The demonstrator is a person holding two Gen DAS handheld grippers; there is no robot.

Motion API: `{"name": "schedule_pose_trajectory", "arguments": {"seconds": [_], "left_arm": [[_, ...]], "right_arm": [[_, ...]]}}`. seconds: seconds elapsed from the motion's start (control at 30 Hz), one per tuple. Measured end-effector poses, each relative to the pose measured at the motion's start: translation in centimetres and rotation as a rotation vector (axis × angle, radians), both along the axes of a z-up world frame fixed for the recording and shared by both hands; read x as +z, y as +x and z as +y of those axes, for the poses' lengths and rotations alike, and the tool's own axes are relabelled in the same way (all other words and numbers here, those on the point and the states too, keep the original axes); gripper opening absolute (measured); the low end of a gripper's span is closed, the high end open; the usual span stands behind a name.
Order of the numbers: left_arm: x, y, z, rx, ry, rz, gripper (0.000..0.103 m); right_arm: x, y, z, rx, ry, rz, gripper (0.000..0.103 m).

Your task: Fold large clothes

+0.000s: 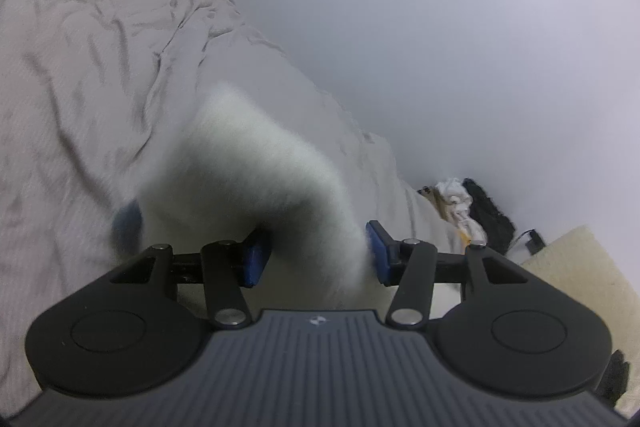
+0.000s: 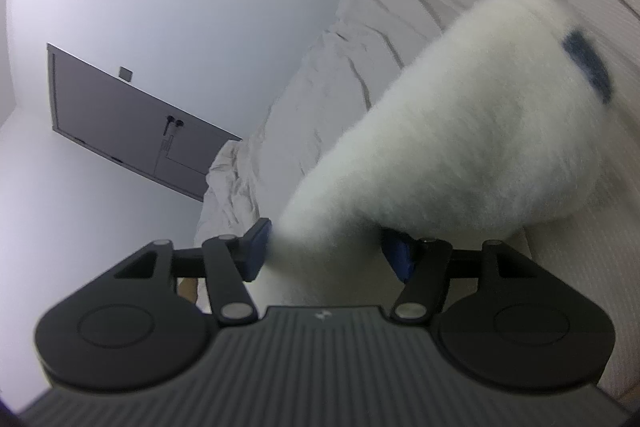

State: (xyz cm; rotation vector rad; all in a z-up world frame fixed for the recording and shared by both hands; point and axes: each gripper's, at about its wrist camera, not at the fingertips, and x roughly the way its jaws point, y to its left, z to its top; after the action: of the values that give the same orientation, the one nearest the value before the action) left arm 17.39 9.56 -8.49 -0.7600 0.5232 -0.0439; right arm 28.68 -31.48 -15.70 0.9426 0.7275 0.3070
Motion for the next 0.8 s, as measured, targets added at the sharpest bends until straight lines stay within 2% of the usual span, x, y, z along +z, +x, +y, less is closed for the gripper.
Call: {"name": "schedule_pose_trajectory", "arguments": {"seconds": [0.17,0.4,0.53,0.63,0.8], "left_arm": [[-0.8,5.3,-0.2,-0.001,0.064,0.042,0.057],[-3.5,11.8,-0.2,-0.007,0.177,0.056,0.059],[-5.8,14.0,-0.1,0.008,0.223,0.008,0.061],[-7.2,14.9,-0.6,0.013,0.297,-0.029,0.062],[-8.7,18.0,-0.7,-0.002,0.387,0.028,0.062]], "right_arm": [[-1.0,4.2,0.6,0.012,-0.031,0.068,0.068],[-4.2,9.5,1.3,0.028,-0.074,0.129,0.068],[-5.3,11.4,1.9,0.067,-0.113,0.112,0.068],[-5.7,12.4,2.9,0.1,-0.156,0.076,0.072],[-6.1,14.2,4.0,0.141,-0.274,0.012,0.071]]}}
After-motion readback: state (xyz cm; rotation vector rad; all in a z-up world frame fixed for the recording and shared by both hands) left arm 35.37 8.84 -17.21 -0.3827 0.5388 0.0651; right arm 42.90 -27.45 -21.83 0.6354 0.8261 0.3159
